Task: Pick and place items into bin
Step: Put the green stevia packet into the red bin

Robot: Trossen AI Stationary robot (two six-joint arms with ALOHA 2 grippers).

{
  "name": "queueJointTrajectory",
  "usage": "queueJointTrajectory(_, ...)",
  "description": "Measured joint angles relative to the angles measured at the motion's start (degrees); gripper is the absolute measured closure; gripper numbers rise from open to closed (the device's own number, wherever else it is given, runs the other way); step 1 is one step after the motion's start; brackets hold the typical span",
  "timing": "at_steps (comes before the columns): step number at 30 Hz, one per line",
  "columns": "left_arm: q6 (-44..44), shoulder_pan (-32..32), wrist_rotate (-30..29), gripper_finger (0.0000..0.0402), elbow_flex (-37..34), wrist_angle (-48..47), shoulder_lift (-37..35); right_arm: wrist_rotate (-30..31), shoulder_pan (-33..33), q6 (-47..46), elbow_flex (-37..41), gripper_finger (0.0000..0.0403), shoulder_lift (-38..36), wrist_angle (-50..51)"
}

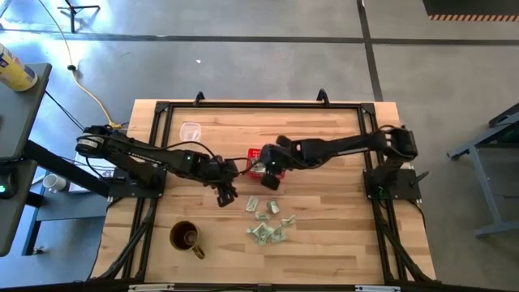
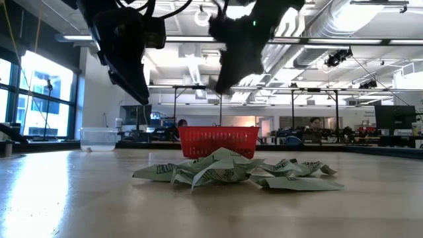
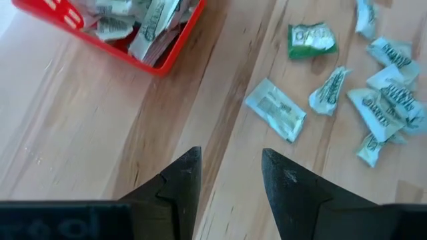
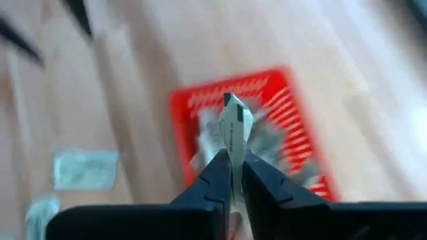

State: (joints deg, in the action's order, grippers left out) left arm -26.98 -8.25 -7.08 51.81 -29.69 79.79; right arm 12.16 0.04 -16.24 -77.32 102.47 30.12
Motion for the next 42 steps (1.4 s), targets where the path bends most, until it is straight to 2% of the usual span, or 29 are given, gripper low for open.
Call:
queueJointTrajectory(3, -0.5, 0.0, -0.1, 0.0211, 0.0, 0.7, 0.0, -5.2, -1.4, 0.8, 0.8, 0.0351, 1.8, 0.9)
queueJointTrajectory(6, -1.0, 0.0, -0.1, 0.0211, 0.0, 1.7, 0.0, -5.3, -1.9, 0.4, 0.7, 0.0313, 2.1, 0.4)
queueJointTrajectory(10, -6.0, 0.0, 0.9, 0.0211, 0.0, 3.0, 0.1, -0.5, -1.6, 1.5, 0.7, 0.0254, 1.1, 0.4)
queueJointTrajectory(13, -6.5, 0.0, 0.9, 0.0211, 0.1, 4.9, 2.2, 3.1, -0.3, 4.6, 0.6, 0.0211, -2.0, 2.3)
queueJointTrajectory(15, -9.2, 0.0, -0.6, 0.0211, 0.0, 5.6, 4.3, 7.0, 1.0, 6.7, 0.6, 0.0185, -3.6, 5.8)
queueJointTrajectory(19, -20.3, 0.0, -0.4, 0.0211, 0.2, 9.9, 9.4, 15.8, 4.1, 7.0, 0.6, 0.0138, -6.3, 16.2)
queueJointTrajectory(22, -24.1, 0.0, 1.2, 0.0211, 2.8, 9.8, 13.7, 18.1, 5.9, 2.7, 0.5, 0.0111, -7.0, 23.0)
queueJointTrajectory(25, -24.5, -0.6, 2.9, 0.0211, 6.6, 9.3, 17.5, 17.9, 7.7, -0.5, 0.6, 0.0094, -6.9, 26.8)
queueJointTrajectory(31, -25.1, -3.1, 0.7, 0.0211, 11.7, 3.7, 21.8, 19.8, 10.6, -4.5, 1.9, 0.0079, -7.0, 27.2)
queueJointTrajectory(37, -30.8, -5.1, 0.9, 0.0211, 12.1, 6.7, 25.2, 18.5, 12.7, -7.9, 7.8, 0.0079, -7.0, 27.5)
queueJointTrajectory(42, -31.3, -5.3, 1.6, 0.0211, 12.0, 8.9, 27.6, 14.3, 14.3, -12.0, 12.8, 0.0079, -7.0, 26.9)
